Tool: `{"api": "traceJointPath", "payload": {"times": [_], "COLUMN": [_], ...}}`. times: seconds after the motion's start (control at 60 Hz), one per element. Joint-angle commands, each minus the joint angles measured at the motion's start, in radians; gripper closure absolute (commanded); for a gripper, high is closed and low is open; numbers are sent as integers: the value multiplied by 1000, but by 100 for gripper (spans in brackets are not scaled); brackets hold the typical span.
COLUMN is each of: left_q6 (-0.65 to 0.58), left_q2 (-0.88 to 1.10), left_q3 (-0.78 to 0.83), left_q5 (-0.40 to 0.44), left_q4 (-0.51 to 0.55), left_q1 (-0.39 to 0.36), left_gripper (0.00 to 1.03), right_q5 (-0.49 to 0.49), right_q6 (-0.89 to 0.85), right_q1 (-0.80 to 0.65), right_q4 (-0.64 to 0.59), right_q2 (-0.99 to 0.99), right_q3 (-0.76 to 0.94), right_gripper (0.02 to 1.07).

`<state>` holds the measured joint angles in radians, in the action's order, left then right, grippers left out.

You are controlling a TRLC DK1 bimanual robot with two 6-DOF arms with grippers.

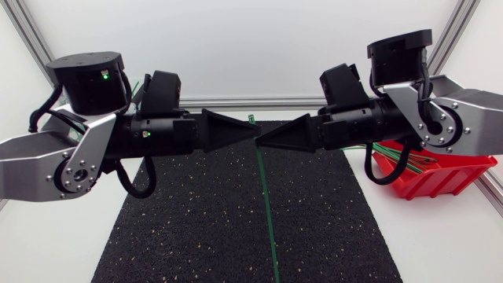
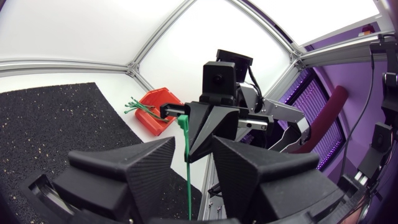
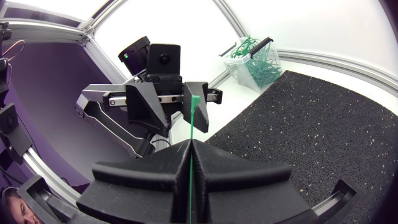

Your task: Take a green cable tie from the red box, thread the tail through the head to close it, then place it in the transparent bin on the left.

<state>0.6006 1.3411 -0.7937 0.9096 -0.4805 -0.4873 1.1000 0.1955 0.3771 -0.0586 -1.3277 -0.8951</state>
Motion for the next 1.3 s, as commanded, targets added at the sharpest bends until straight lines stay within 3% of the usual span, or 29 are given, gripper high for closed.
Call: {"api": "traceJointPath", "payload": {"times": [0.0, 0.133, 0.233, 0.383, 0.5, 0.95, 1.083, 1.283], "left_q6": [27, 31, 38, 42, 50, 68, 71, 80], "left_q2": [18, 21, 20, 18, 20, 10, 3, 6], "left_q3": [-21, -21, -22, -22, -24, -27, -33, -67], "left_q5": [-3, -6, -12, -14, -25, -32, -34, -26], "left_q4": [-21, -23, -23, -23, -23, -23, -17, 23], "left_q1": [3, 4, 4, 4, 4, 12, 27, 56], "left_gripper": [75, 75, 84, 84, 99, 100, 100, 100], "right_q5": [3, 1, 1, 0, 0, -3, -3, -6], "right_q6": [25, 27, 27, 27, 27, 22, 19, -21], "right_q1": [-9, -7, -7, -7, -4, 5, 6, 16], "right_q4": [16, 19, 19, 22, 22, 36, 36, 36], "right_q2": [16, 18, 19, 22, 24, 15, 18, -5], "right_q3": [27, 28, 28, 32, 33, 44, 44, 50], "right_gripper": [101, 101, 101, 101, 101, 100, 67, 59]}}
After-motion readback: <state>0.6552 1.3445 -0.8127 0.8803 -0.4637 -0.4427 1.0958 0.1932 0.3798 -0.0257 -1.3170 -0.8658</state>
